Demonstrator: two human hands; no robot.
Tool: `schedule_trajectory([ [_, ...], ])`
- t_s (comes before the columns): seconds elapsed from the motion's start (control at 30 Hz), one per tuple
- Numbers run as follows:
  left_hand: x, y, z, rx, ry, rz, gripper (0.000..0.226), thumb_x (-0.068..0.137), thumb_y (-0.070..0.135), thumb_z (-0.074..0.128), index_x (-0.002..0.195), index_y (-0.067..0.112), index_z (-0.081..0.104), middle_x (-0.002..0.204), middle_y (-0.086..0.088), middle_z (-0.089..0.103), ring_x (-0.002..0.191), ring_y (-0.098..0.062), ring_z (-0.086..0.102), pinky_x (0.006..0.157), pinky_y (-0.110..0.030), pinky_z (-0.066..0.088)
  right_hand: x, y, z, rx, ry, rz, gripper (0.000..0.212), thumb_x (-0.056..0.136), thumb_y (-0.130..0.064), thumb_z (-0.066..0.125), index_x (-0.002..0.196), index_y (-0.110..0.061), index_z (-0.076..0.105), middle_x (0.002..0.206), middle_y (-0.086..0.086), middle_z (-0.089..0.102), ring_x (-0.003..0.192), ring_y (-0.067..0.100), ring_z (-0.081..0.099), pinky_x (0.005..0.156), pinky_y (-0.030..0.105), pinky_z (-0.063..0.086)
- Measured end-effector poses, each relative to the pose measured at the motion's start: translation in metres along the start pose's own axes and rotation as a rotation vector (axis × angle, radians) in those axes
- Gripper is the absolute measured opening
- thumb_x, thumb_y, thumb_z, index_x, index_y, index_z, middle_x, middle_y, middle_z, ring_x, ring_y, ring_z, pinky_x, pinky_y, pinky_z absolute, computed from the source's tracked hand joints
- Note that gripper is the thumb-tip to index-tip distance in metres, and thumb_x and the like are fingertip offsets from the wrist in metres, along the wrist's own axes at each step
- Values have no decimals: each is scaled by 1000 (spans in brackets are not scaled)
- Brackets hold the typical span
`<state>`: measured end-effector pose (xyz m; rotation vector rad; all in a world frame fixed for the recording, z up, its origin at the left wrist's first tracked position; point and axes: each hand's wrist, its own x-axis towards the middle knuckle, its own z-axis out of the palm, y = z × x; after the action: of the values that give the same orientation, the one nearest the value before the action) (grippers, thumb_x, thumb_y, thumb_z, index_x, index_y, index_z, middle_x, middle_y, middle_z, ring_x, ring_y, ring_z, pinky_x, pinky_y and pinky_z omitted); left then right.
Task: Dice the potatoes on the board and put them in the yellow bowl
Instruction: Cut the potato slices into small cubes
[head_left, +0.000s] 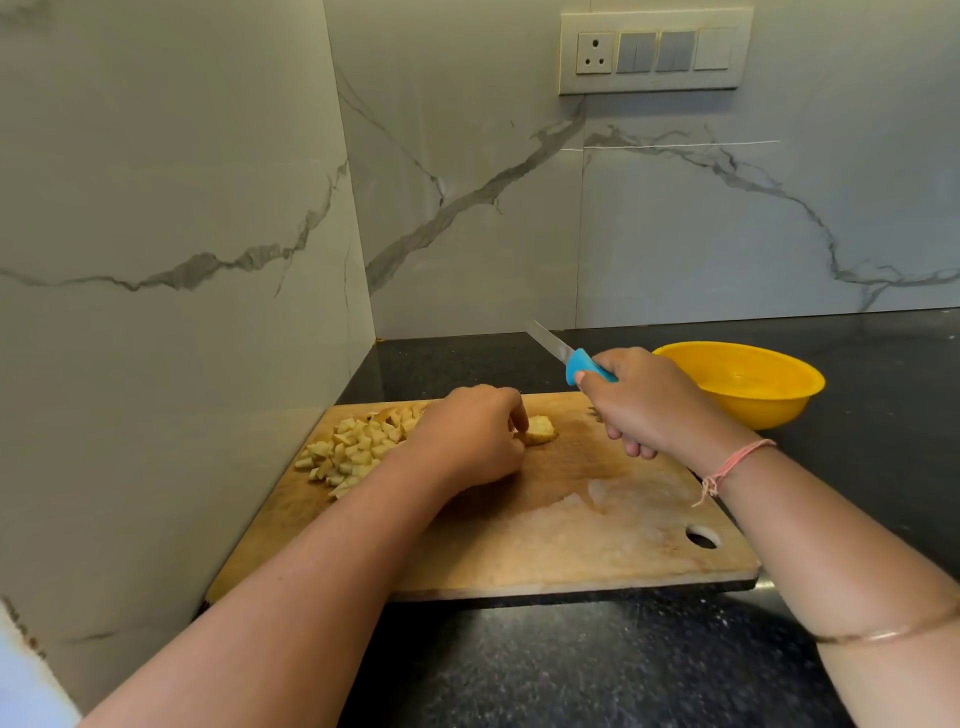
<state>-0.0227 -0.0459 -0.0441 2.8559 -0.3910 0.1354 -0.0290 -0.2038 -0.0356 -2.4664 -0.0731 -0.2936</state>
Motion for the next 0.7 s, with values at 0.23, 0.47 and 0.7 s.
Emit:
schedule_trajectory([
  [0.23, 0, -7, -1, 82, 7, -66, 25, 92, 20, 54, 116, 27, 56, 116, 1, 59, 105, -18, 54, 95, -40, 50, -1, 2, 3, 23, -4, -15, 42, 100, -33, 38, 139, -18, 41, 68, 2, 58, 47, 10, 52, 39, 18, 40],
  [0.47, 4, 3, 12, -8, 55, 103, 23, 92, 39, 57, 110, 26, 55, 111, 4, 50, 98, -12, 50, 85, -28, 49, -1, 2, 5, 29, -4, -18, 43, 100, -33, 38, 140, -18, 40, 70, 2, 58, 47, 10, 52, 39, 18, 40],
  [0.7, 4, -1, 2, 35, 59, 32, 17, 88, 28, 60, 103, 25, 53, 107, 3, 51, 94, -11, 50, 81, -24, 49, 0, 3, 6, 36, -1, -33, 41, 100, -35, 38, 137, -18, 43, 69, 1, 57, 46, 9, 52, 40, 18, 40],
])
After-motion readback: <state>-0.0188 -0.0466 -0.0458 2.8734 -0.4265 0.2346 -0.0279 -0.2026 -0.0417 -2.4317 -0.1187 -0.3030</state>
